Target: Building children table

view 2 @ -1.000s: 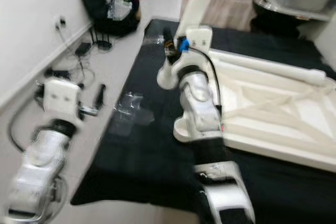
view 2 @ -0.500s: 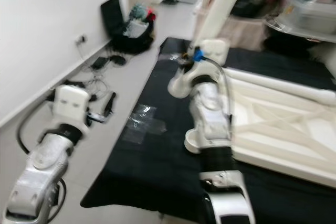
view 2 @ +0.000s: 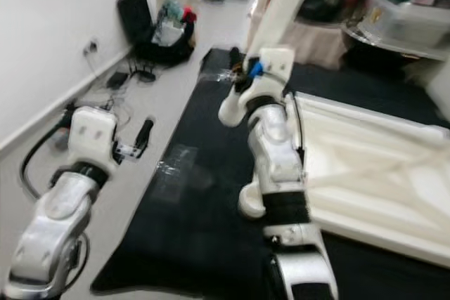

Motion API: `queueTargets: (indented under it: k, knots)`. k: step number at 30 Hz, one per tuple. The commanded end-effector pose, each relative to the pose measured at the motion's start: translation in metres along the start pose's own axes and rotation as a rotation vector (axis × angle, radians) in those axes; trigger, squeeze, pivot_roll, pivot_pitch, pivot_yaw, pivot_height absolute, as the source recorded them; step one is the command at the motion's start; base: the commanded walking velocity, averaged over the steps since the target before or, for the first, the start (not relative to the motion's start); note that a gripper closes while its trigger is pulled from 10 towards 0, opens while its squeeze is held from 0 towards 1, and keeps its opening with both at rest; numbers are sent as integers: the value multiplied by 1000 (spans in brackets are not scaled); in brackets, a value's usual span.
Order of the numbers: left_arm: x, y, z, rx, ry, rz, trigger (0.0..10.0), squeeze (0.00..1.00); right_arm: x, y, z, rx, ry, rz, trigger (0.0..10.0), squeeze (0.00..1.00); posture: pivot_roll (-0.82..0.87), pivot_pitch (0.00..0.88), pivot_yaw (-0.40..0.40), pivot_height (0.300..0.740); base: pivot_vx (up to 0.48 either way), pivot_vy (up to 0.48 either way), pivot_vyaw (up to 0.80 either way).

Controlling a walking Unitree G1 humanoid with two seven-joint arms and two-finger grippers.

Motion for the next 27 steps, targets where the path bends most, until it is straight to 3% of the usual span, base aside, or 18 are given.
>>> queueTargets:
  k: [1,8,10,12,14,17,18,22,24,27]
  knots:
    - [2,-4,-3,-5,-11,18,10000,0,0,5,-10,9,-25,-8,10000,0,84,93,-81,740,0,0,-619]
    - [4,-7,-4,4,-8,30,10000,0,-1,7,-14,13,-2,0,10000,0,81,94,-81,740,0,0,-738]
    - [10,-13,-9,15,-47,48,10000,0,-3,1,-10,-12,101,60,10000,0,76,95,-79,740,0,0,0]
    - [11,-14,-10,17,-56,51,10000,0,-3,0,-9,-18,126,74,10000,0,76,95,-79,740,0,0,0]
    - [21,-20,-21,54,-162,61,10000,0,-2,-6,-4,-90,241,147,10000,0,81,97,-85,740,0,0,0]
    - [26,-22,-27,56,-215,63,10000,0,-1,-9,-3,-117,291,180,10000,0,83,96,-88,740,0,0,0]
    - [34,-24,-34,73,-277,66,10000,0,-1,-10,-3,-143,342,210,10000,0,86,99,-90,740,0,0,0]
    - [47,-29,-45,78,-347,84,10000,0,-2,-9,-4,-166,430,259,10000,0,91,100,-89,740,0,0,0]
    - [58,-30,-56,89,-402,89,10000,0,3,-9,-4,-160,564,315,10000,0,92,104,-94,740,0,0,0]
    - [65,-28,-65,120,-446,85,10000,0,9,-7,-8,-160,654,354,10000,0,93,108,-95,740,0,0,0]
Point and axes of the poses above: a point about 5 cm out from each wrist's last joint towards the gripper, its own x axis pointing back from the gripper into the wrist, its own y axis along the axis of the wrist's last joint, z = x × y, the point moved 3 cm from there along -x, pointing out of the wrist towards the gripper, and after that the axes turned 11 degrees about -x, right-handed, at the moved point
